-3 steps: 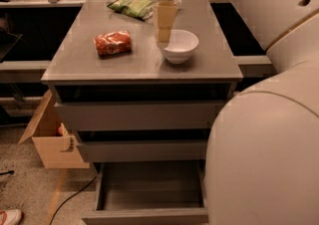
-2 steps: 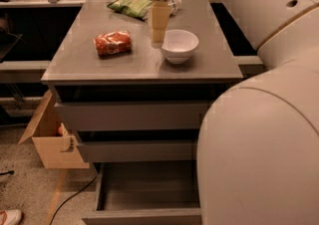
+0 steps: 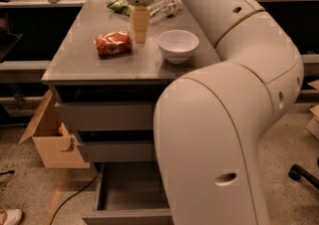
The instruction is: Place coke can into bottom drawer
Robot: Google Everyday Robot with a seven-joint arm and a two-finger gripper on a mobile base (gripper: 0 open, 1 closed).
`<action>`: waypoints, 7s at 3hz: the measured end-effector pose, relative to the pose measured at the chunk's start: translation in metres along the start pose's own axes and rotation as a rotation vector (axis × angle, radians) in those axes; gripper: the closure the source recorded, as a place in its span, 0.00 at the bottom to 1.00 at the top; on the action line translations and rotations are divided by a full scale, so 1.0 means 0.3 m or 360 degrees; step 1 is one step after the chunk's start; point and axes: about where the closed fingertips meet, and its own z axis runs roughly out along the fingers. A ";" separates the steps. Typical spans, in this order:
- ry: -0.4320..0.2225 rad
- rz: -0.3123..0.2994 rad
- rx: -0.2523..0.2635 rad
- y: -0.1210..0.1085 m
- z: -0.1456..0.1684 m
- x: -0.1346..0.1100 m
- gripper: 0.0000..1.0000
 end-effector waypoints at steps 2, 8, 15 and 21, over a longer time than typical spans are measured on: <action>0.0135 0.0070 -0.0042 -0.069 0.145 -0.063 0.00; 0.0055 0.0117 -0.0184 -0.069 0.371 -0.175 0.49; -0.0669 0.0021 0.0047 0.153 0.058 -0.107 1.00; -0.0825 -0.0125 -0.0162 0.519 -0.025 -0.197 1.00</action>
Offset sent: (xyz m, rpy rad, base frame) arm 0.0350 0.0406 -0.0361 -0.1654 0.0631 -0.1172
